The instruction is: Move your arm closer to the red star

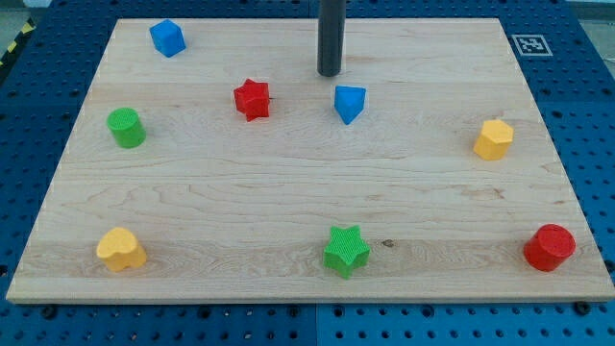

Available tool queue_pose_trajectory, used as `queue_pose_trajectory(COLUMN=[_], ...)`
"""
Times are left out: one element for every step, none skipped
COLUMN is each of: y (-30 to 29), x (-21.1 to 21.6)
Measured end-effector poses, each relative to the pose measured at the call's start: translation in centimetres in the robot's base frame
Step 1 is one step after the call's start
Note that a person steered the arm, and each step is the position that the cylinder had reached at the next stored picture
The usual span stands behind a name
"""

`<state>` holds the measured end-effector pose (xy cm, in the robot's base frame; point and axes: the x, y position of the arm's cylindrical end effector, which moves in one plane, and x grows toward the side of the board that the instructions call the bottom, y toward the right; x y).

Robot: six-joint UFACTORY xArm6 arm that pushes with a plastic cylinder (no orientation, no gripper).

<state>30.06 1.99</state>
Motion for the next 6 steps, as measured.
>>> queue_pose_trajectory(y=[-0.4,-1.5,-1.8,-1.8,-1.8,-0.4], x=[0.5,2.8,3.9,6.2,8.0,10.5])
